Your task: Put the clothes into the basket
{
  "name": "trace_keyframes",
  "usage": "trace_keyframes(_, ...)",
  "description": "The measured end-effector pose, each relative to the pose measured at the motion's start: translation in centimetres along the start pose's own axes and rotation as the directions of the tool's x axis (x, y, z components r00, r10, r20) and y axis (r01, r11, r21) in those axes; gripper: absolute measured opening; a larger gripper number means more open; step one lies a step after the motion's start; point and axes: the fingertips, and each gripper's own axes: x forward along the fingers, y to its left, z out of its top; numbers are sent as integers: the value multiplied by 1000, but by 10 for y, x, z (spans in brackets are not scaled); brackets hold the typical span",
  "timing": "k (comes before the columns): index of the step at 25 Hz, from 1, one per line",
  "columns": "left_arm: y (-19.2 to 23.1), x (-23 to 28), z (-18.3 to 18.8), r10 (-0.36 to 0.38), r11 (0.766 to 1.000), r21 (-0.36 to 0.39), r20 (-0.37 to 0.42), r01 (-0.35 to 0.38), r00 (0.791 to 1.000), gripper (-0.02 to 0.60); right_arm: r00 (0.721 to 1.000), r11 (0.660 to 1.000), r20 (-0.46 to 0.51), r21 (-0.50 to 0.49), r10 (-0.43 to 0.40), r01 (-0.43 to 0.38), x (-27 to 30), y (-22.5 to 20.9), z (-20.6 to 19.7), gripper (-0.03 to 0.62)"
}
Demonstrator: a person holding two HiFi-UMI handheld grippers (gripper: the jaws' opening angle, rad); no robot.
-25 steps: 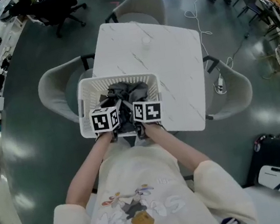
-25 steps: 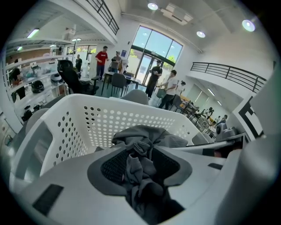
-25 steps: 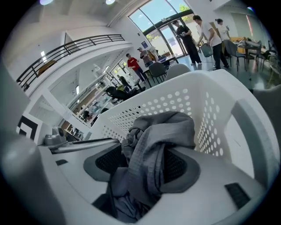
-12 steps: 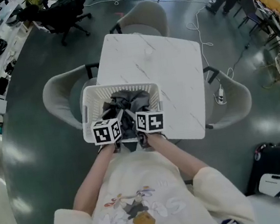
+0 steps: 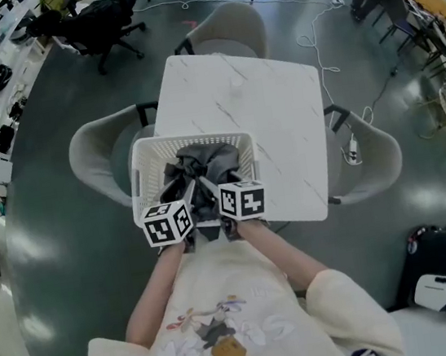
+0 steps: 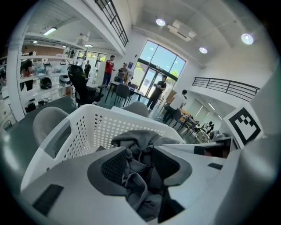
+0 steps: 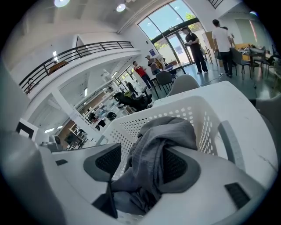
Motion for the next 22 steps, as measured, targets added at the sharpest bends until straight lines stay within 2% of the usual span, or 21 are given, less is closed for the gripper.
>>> trace_keyframes(7, -5, -12, 5, -9, 1000, 3, 29, 9, 1000, 192, 1000, 1000, 27, -27, -9, 9, -13, 6, 3, 262)
trace_keyframes(10, -6, -13, 6, -14, 1000, 7, 33, 13, 999, 192, 999, 998, 21, -45, -44, 45, -19, 5, 3, 262)
trace_keyframes(13, -5, -15, 6, -14, 1000, 6, 31, 14, 999, 192, 992, 987, -11, -108, -122, 120, -23, 0, 0, 264)
trace_keyframes(16, -3, -16, 5, -14, 1000, 8, 27, 14, 1000, 192, 982, 970, -37, -167, -183, 175, -24, -5, -3, 334)
trace_keyframes(20, -4, -16, 2, -22, 1000, 13, 21, 21, 1000, 192, 971, 956, -25, -184, -239, 230, -25, -12, -4, 403)
trace_keyframes(22, -6, -15, 1, -29, 999, 16, 21, 28, 999, 192, 970, 955, -25, -182, -241, 232, -25, -12, -4, 420)
